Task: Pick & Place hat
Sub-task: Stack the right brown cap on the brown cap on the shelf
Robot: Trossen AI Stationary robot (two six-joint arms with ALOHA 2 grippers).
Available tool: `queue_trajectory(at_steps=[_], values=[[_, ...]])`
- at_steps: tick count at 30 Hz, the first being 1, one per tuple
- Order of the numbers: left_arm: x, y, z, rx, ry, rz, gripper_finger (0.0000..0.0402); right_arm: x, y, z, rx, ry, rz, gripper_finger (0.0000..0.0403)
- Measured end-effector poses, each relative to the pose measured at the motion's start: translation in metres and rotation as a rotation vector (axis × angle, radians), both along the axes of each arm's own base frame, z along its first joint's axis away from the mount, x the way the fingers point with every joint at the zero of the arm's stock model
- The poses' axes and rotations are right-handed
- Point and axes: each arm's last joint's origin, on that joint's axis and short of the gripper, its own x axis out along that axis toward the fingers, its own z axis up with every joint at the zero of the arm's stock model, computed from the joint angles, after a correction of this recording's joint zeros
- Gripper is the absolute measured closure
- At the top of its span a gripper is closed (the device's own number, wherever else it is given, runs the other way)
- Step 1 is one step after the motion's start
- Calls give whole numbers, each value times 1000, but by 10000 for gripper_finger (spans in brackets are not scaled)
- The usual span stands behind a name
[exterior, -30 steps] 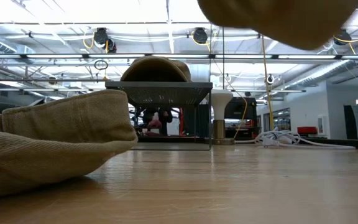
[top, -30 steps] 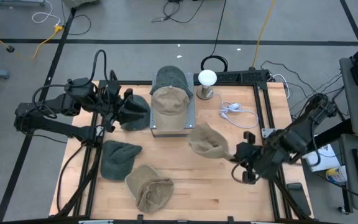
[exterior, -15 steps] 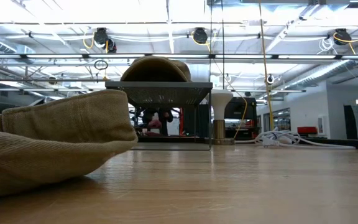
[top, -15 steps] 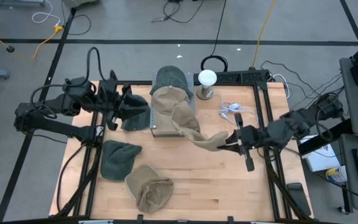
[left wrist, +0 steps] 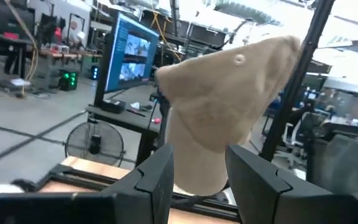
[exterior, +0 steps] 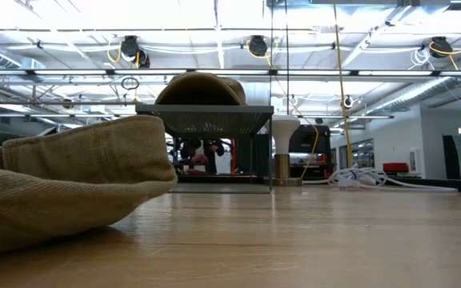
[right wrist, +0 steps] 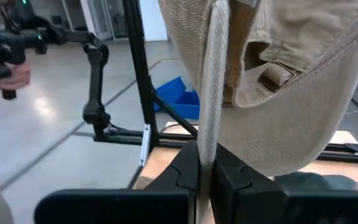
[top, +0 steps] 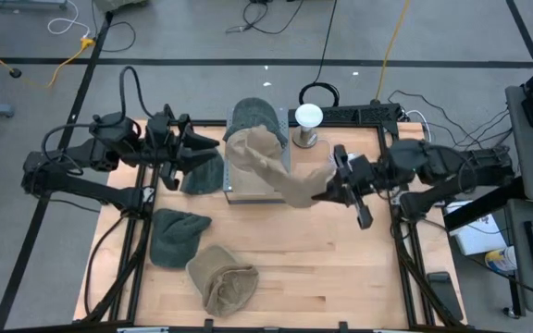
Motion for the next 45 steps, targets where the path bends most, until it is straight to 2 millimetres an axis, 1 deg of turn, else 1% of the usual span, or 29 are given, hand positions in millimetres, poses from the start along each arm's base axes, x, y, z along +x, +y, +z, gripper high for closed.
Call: queue_trajectory(at_steps=[4, 6, 10, 12, 16, 20, 24, 27, 34, 42, 45], values=[[7, -2, 8, 61, 37, -1, 254, 11, -13, -6, 63, 49, 47, 397], [11, -1, 11, 84, 93, 12, 254, 18, -19, -10, 93, 79, 73, 397], [17, -1, 22, 129, 192, 31, 254, 29, -28, -19, 142, 141, 115, 397], [19, 0, 30, 150, 215, 30, 254, 34, -32, -24, 171, 174, 120, 397], [17, -1, 47, 188, 236, 21, 254, 41, -40, -31, 242, 242, 163, 397], [16, -5, 56, 237, 289, -5, 254, 48, -44, -37, 291, 282, 201, 396], [20, -10, 57, 250, 355, -43, 254, 53, -46, -41, 303, 302, 235, 396], [23, -15, 52, 271, 412, -74, 254, 56, -46, -44, 302, 315, 236, 395], [29, -24, 47, 339, 436, -124, 250, 59, -46, -48, 299, 331, 236, 395], [28, -29, 46, 335, 447, -118, 202, 59, -46, -48, 302, 327, 236, 395], [34, -31, 43, 335, 460, -129, 190, 58, -46, -47, 301, 325, 237, 395]])
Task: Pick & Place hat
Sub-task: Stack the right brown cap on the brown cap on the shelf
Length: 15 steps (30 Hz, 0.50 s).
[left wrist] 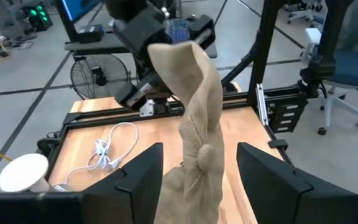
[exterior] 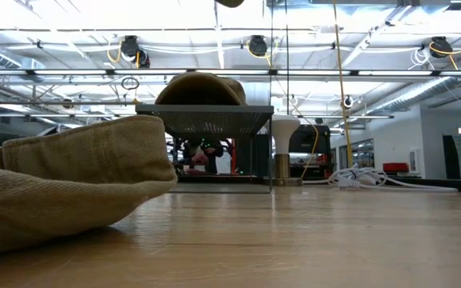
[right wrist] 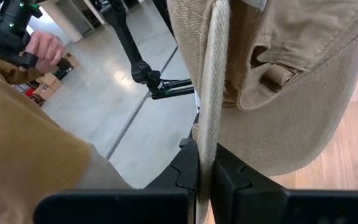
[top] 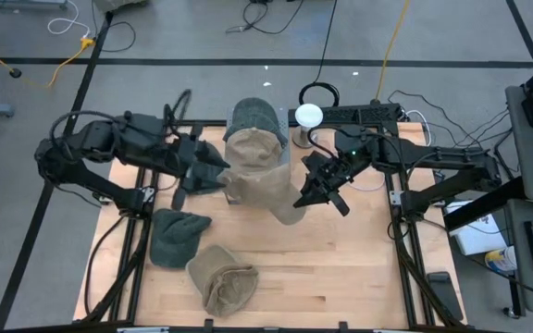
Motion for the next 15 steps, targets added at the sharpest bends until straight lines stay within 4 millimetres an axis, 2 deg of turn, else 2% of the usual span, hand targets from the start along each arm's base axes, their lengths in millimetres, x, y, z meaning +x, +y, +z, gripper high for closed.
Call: queue_trajectory(at_steps=[8, 15], values=[[10, -10, -8, -8, 44, -9, 191, 0, 0, 0, -2, 1, -7, 395], [12, -10, -8, 4, 37, 17, 238, 0, 0, 0, -3, 1, -11, 394]])
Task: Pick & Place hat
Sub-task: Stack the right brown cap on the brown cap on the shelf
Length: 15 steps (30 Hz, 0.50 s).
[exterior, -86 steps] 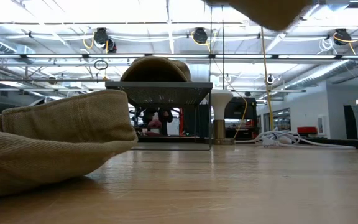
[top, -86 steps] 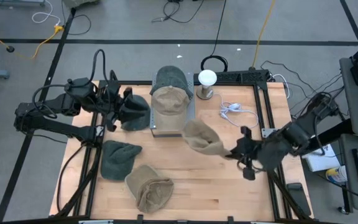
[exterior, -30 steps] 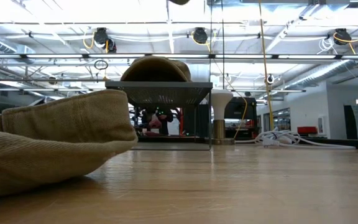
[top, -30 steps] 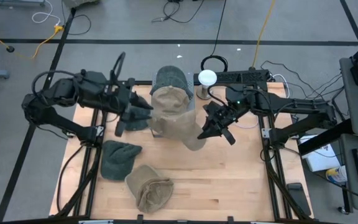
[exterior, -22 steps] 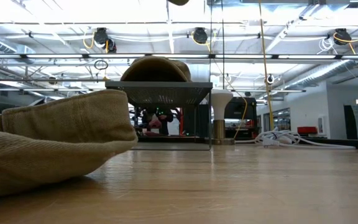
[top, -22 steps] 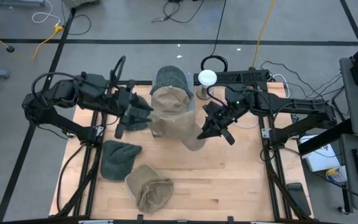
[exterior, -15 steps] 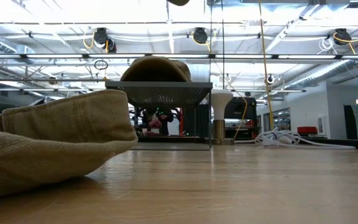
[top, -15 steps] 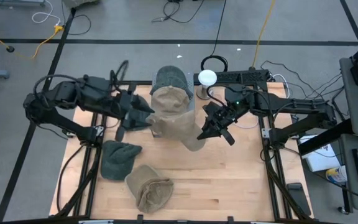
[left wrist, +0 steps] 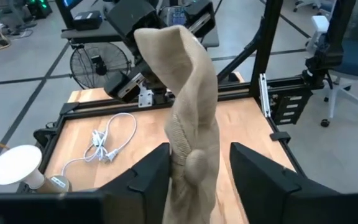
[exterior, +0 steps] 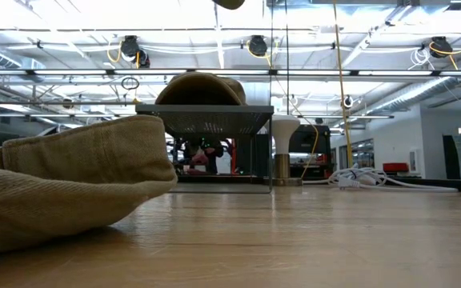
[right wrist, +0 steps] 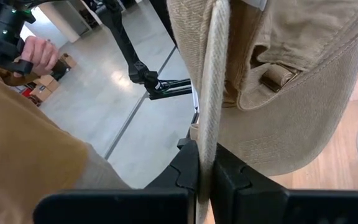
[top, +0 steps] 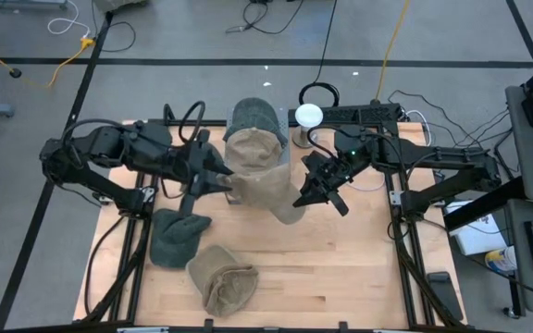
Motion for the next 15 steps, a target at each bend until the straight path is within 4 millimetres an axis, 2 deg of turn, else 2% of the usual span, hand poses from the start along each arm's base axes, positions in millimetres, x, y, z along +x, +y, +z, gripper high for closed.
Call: queue_trajectory(at_steps=[10, 15], values=[[0, 0, 0, -75, 6, 26, 371, 1, -8, 1, 0, 0, -66, 394], [0, 0, 0, -111, 9, 46, 376, 1, -13, 2, -12, -21, -94, 392]])
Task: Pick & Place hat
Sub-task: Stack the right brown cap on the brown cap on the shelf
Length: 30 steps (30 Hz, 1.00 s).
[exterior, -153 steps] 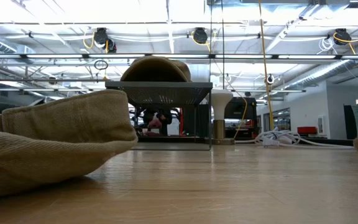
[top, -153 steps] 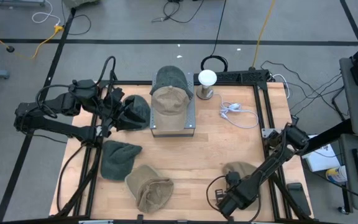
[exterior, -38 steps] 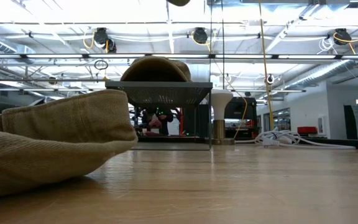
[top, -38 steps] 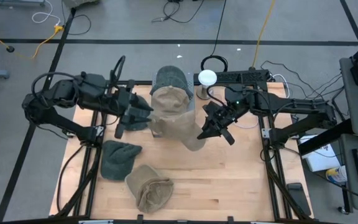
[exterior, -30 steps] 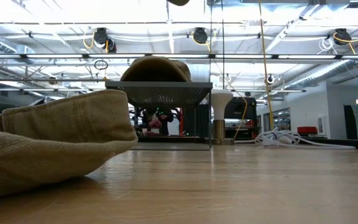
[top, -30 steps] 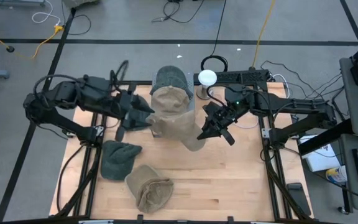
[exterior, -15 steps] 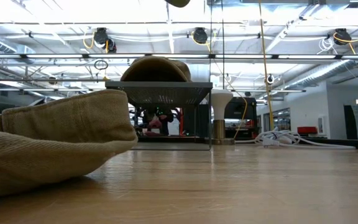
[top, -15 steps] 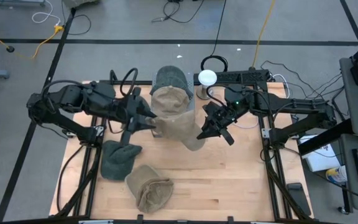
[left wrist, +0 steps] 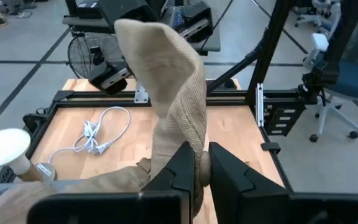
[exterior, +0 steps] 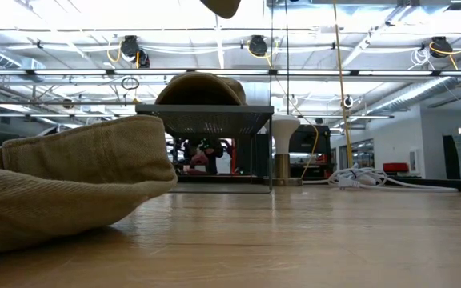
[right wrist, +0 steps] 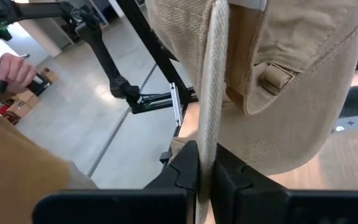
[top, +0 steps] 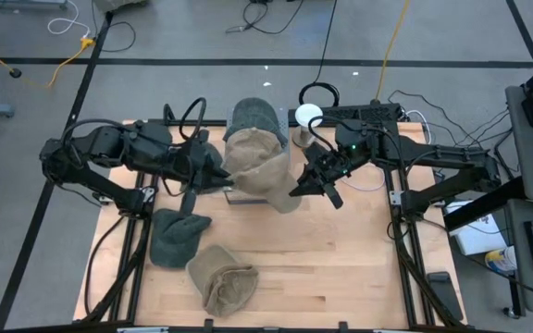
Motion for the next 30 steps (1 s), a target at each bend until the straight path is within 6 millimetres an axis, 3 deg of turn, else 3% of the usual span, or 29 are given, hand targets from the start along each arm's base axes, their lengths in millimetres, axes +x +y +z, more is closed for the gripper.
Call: queue_trajectory(at_steps=[8, 17, 30], values=[[-4, 10, 2, -121, -1, 106, 375, -4, -1, 3, 1, -10, -5, 339], [-8, 31, 8, -279, 28, 100, 375, -44, -2, 18, -42, -7, 18, 260], [-10, 62, 8, -709, 129, 29, 375, -95, -16, 45, -141, -165, -88, 249]])
